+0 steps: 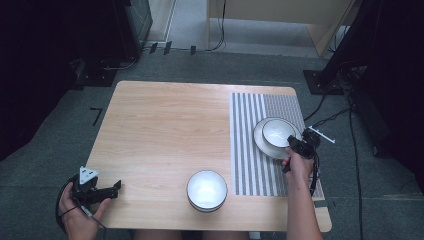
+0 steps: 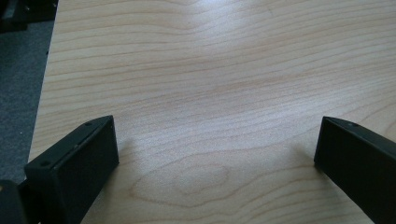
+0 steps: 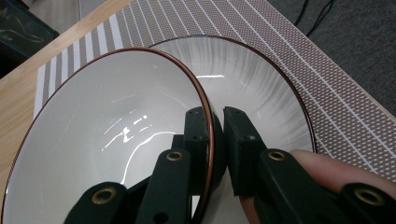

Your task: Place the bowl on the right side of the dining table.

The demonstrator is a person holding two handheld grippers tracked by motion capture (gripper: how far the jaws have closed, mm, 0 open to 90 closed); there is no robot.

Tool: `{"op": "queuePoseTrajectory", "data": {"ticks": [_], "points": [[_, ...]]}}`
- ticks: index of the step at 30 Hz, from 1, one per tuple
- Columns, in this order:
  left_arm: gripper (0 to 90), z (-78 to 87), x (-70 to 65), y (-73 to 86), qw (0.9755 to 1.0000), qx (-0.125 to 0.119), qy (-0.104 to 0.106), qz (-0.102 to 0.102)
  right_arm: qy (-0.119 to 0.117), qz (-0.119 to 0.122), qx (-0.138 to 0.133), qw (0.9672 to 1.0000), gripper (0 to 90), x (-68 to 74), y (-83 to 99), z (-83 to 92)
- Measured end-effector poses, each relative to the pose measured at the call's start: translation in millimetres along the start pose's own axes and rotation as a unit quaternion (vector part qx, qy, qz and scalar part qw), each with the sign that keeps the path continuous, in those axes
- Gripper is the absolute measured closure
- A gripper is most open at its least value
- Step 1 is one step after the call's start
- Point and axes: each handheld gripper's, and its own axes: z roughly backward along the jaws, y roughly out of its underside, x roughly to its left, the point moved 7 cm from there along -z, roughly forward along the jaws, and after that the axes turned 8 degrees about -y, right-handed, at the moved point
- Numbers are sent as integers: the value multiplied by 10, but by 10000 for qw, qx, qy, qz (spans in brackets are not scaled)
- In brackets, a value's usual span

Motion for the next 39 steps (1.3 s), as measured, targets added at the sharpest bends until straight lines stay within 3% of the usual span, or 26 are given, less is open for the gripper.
{"op": "queuePoseTrajectory", "data": {"ticks": [15, 27, 32, 39], "points": [[0, 0, 0, 0, 10000, -2, 1, 2, -353, -2, -110, 9993, 646, 17, -36, 35], [0, 0, 0, 0, 10000, 0, 0, 0, -519, 496, -256, 9971, 431, 68, -28, 47], [0, 0, 0, 0, 10000, 0, 0, 0, -508, 684, -199, 9962, 339, 79, -14, 44], [0, 0, 0, 0, 10000, 0, 0, 0, -494, 924, -365, 9938, 294, 89, -36, 69]]}}
